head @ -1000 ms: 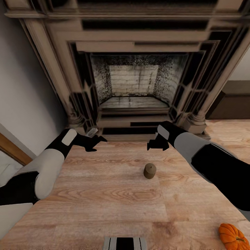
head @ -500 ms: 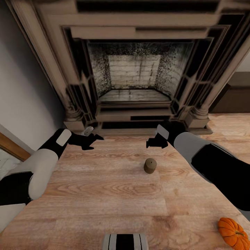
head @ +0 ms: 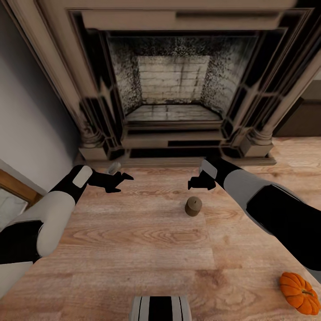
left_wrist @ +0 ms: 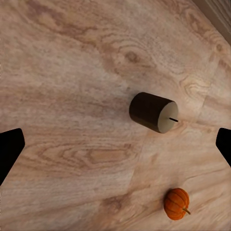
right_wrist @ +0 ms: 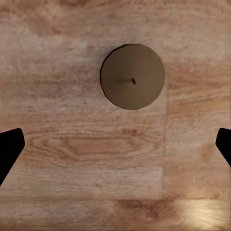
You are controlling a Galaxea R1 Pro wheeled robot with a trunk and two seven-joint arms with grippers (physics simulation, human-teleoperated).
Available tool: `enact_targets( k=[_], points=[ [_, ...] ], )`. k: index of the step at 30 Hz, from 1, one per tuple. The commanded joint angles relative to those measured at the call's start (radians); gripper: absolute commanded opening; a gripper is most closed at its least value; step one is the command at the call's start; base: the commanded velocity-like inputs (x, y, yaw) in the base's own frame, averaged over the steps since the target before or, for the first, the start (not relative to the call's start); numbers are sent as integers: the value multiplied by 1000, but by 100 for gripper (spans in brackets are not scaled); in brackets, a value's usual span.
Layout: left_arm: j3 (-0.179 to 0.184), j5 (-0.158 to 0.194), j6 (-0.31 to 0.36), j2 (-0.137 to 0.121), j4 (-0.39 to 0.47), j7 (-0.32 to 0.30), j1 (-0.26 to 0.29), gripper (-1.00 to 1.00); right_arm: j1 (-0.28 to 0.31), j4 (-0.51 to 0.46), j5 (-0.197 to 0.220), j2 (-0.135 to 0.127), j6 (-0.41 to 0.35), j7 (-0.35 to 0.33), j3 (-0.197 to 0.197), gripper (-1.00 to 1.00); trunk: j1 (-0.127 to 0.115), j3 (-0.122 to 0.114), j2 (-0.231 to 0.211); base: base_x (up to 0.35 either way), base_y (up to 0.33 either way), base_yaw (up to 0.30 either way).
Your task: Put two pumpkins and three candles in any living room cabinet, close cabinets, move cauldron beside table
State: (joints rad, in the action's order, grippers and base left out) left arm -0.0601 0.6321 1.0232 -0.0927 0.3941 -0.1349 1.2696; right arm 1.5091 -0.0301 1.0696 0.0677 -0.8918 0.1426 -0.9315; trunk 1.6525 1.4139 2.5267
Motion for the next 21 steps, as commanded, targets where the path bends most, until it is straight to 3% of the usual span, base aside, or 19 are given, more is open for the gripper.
enact_targets(
  k=[1,4,12,21],
  points=[
    [-7,-9,5,1,0,-8,1,100,0,-5,10,-1,-2,9,-3,100,0,5,1,0,0,0],
    [-7,-9,5,2,0,-8,1,100,1,-32,9,-7,10,9,-2,100,2,16,1,0,0,0],
    [-6,-9,5,1,0,-8,1,100,1,-133,9,-70,97,10,0,100,5,47,3,0,0,0],
    [-6,-9,5,-3,0,-8,1,100,1,-147,10,-82,137,10,-2,100,9,82,5,0,0,0]
  ],
)
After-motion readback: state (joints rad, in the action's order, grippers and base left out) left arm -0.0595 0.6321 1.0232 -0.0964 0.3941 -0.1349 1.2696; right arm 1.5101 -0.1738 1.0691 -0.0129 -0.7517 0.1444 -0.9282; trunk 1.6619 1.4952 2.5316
